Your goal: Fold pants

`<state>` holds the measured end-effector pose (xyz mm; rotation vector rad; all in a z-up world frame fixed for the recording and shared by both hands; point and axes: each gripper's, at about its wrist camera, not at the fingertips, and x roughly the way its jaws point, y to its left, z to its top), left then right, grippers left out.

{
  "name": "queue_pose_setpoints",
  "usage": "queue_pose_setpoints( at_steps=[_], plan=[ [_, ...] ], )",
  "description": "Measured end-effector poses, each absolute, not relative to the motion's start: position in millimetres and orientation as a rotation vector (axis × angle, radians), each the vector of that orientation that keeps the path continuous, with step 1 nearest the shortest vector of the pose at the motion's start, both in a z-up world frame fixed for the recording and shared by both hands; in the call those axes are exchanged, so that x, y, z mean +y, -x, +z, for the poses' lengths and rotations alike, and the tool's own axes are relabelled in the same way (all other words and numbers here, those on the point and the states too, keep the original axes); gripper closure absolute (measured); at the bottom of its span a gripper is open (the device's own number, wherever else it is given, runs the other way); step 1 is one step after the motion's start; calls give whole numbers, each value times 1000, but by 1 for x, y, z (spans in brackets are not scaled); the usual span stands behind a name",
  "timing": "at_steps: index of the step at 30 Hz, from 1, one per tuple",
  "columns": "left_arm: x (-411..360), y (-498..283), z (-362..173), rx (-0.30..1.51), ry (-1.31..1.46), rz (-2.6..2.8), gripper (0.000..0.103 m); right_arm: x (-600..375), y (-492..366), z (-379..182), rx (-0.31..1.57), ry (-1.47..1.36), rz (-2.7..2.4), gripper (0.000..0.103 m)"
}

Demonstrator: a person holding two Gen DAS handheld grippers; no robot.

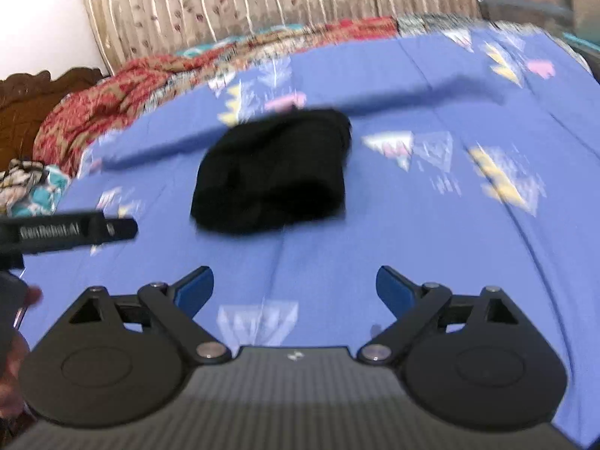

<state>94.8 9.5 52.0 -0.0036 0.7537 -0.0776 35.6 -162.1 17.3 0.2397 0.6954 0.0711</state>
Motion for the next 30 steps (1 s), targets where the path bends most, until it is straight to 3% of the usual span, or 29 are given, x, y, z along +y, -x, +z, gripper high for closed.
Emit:
queue_pose_setpoints(
  at_steps=[15, 30],
  plan=[
    [2, 42, 68, 714, -76, 5, 0, -133, 59, 24, 759, -266, 110, 8],
    [2, 78, 80, 649, -114, 56, 0, -124, 86, 29, 744, -295, 118, 8]
  ],
)
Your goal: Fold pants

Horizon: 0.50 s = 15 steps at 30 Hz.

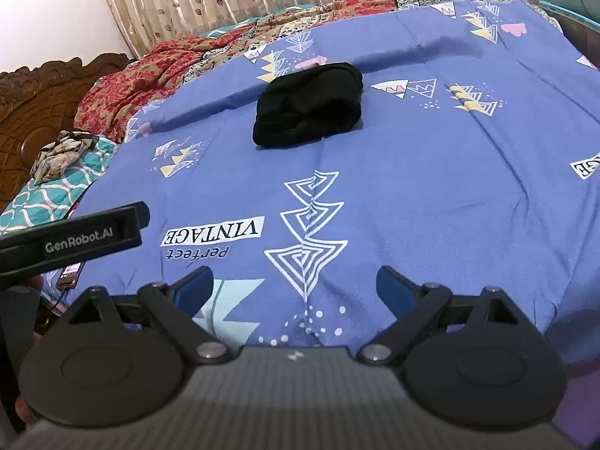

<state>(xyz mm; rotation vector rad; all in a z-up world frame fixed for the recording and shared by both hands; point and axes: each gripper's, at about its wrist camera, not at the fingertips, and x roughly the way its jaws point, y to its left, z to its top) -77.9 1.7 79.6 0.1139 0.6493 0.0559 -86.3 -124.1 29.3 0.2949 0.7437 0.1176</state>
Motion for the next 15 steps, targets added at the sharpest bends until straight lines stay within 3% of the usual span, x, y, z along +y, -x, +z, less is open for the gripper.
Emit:
queue_pose_setpoints(
  at_steps=[15],
  plan=[
    [1, 82, 73, 709, -97, 37, 0, -126, 92, 29, 747, -332, 117, 8]
  ],
)
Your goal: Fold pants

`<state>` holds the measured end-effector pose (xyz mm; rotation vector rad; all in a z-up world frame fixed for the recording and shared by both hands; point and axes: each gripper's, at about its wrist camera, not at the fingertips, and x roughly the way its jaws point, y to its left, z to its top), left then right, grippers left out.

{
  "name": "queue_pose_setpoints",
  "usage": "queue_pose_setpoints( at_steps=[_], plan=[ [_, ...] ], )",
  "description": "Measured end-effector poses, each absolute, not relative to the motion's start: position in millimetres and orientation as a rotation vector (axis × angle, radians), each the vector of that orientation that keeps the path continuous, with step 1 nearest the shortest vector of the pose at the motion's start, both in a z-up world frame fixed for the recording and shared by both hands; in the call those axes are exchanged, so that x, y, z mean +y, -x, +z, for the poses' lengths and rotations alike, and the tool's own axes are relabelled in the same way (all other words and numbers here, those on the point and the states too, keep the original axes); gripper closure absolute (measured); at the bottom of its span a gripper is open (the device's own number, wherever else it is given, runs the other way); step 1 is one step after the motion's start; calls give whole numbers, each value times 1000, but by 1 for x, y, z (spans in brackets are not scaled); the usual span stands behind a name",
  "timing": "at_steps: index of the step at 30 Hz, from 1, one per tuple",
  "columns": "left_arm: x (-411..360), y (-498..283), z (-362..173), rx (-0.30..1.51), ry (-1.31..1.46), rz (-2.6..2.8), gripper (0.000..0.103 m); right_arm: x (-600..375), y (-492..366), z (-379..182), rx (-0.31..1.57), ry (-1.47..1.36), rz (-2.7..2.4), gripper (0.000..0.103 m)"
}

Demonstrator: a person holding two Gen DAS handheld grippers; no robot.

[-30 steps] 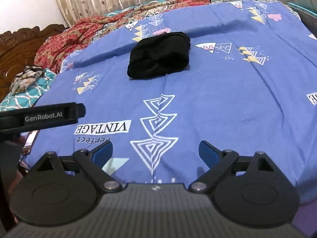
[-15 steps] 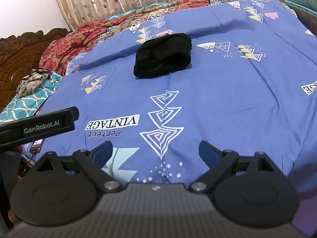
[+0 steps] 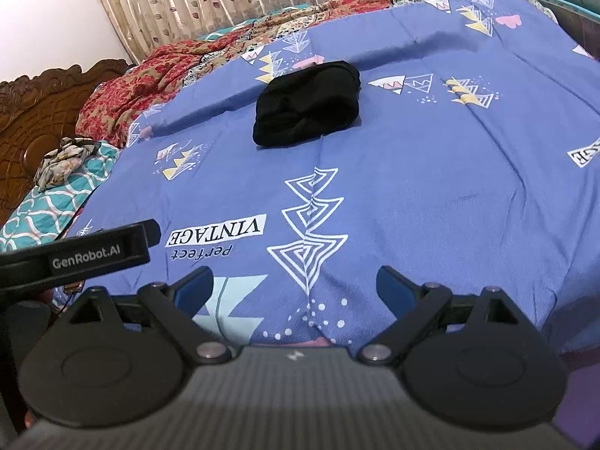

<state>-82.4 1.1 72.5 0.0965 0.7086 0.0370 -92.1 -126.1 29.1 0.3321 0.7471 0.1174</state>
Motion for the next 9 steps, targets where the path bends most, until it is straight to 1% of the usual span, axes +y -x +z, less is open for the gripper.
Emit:
queue_pose_setpoints(
  at_steps=[9],
  plan=[
    [3, 88, 74, 705, -87, 5, 0, -122, 96, 30, 745, -331, 119, 8]
  ],
)
